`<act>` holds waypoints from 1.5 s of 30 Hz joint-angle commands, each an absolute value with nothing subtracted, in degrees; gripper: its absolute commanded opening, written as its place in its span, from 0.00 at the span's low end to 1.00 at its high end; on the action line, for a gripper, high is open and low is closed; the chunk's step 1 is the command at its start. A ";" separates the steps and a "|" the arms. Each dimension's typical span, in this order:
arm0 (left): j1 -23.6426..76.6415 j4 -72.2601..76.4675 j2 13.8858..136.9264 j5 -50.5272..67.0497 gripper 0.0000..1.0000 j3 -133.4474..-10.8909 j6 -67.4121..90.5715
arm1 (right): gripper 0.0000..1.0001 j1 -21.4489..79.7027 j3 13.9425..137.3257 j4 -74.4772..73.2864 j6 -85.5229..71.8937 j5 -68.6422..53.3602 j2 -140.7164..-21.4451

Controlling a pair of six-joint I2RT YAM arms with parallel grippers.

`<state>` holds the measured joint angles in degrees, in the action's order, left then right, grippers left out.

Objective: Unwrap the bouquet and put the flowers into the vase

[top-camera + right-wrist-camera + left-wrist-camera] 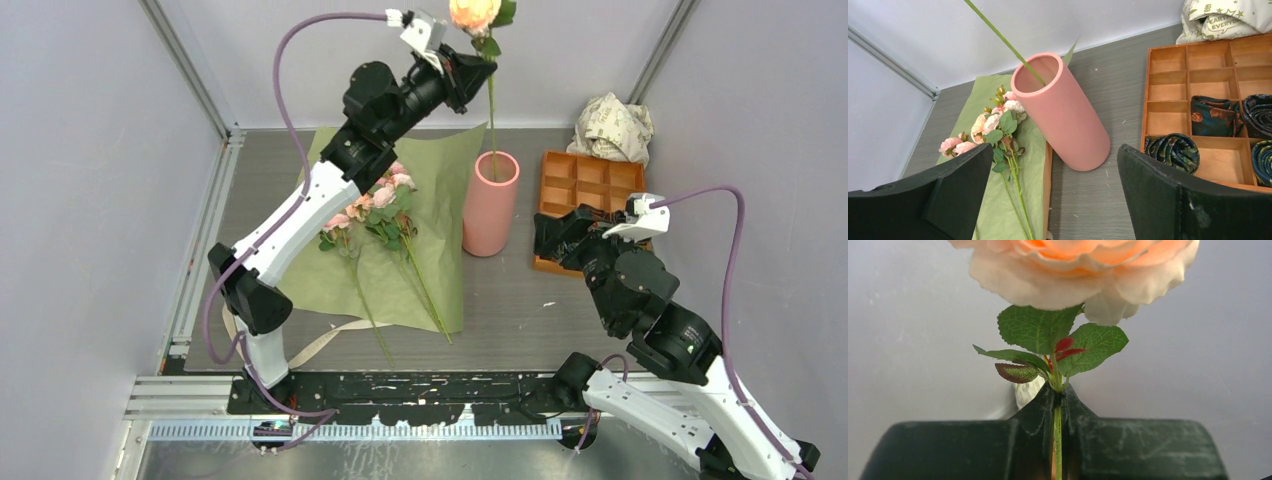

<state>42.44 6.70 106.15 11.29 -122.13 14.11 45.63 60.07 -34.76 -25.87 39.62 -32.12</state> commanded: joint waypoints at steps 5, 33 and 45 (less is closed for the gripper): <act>43.24 19.82 103.02 8.69 0.11 -109.36 14.47 | 0.99 45.62 59.62 -32.05 -26.19 40.97 -32.58; 43.55 8.96 77.69 -8.96 0.48 -79.72 16.41 | 0.99 45.62 64.75 -26.41 -23.01 30.58 -43.83; 43.64 -13.00 50.48 -38.41 0.51 -71.49 13.72 | 0.97 49.47 84.26 -23.17 -22.96 4.95 -74.21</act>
